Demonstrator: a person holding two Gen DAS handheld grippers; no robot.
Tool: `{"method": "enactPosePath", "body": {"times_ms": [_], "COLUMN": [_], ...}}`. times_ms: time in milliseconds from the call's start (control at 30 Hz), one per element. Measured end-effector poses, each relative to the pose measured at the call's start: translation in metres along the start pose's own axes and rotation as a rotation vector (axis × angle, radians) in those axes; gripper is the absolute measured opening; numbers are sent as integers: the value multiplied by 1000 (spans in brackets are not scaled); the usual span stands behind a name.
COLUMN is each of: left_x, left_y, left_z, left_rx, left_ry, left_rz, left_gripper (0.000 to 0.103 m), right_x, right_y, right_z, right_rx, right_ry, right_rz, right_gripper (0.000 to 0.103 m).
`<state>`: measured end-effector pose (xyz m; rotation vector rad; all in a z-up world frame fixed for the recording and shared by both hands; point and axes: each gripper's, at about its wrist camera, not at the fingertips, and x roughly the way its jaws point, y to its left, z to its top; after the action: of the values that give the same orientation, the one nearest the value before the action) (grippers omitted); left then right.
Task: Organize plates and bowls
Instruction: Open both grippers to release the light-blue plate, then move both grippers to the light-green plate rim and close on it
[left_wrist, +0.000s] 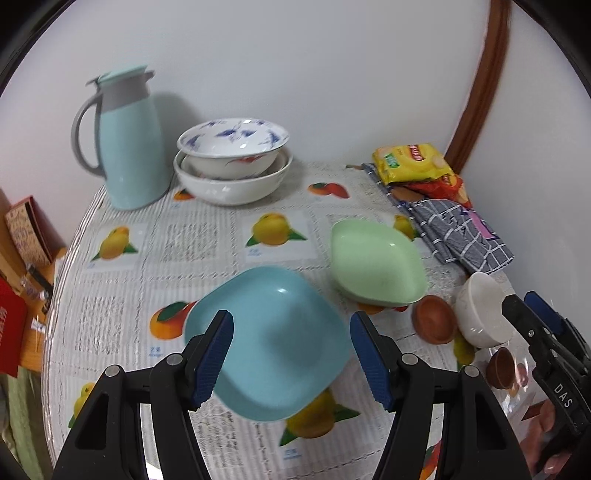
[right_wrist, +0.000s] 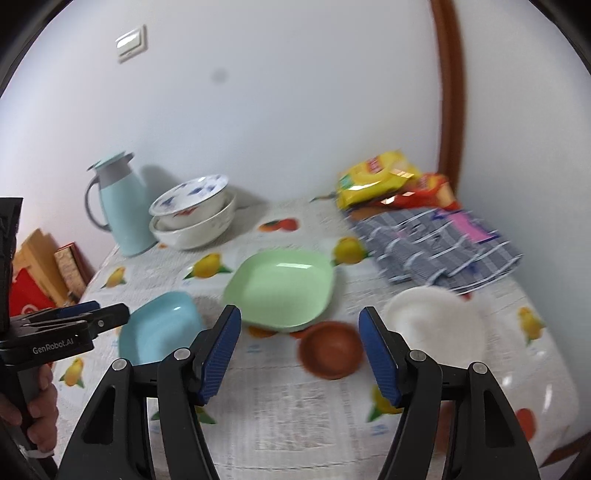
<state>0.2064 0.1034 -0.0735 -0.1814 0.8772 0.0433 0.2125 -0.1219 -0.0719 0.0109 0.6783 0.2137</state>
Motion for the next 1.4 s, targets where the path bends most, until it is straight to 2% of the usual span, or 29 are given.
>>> {"method": "enactPosePath", "body": {"times_ms": [100, 167, 267, 367, 500, 700, 767, 1000, 1067, 1200, 1300, 1400], "left_x": [0, 1, 2, 2, 5, 11, 15, 32, 40, 60, 77, 91], "left_y": [-14, -24, -36, -45, -50, -51, -55, -55, -56, -56, -50, -47], "left_z": [4, 7, 12, 15, 21, 30, 34, 43, 46, 55, 62, 67], "left_rx": [22, 49, 71, 87, 83, 71, 92, 63, 64, 86, 50, 33], "left_ry": [7, 11, 25, 29, 34, 15, 15, -32, -22, 15, 69, 80], "left_rz": [7, 28, 25, 55, 57, 22, 23, -21, -19, 28, 3, -15], "left_gripper": [64, 64, 67, 70, 75, 75, 75, 75, 75, 75, 75, 75], "right_x": [-7, -9, -9, -4, 1, 8, 14, 43, 52, 70, 85, 100], "right_y": [-8, -11, -20, -27, -32, -26, -22, -21, -20, -16, -17, -19], "right_z": [3, 3, 4, 6, 9, 13, 15, 28, 33, 41, 46, 50], "right_rx": [-12, -16, 15, 38, 48, -3, -21, 38, 31, 1, 15, 40], "right_ry": [-3, 0, 20, 58, 63, 37, 42, 81, 88, 91, 121, 141], "right_rz": [-48, -45, -23, -53, -51, -39, -3, 2, 5, -45, -20, -10], "right_gripper": [70, 82, 83, 89, 90, 92, 92, 92, 92, 92, 92, 92]}}
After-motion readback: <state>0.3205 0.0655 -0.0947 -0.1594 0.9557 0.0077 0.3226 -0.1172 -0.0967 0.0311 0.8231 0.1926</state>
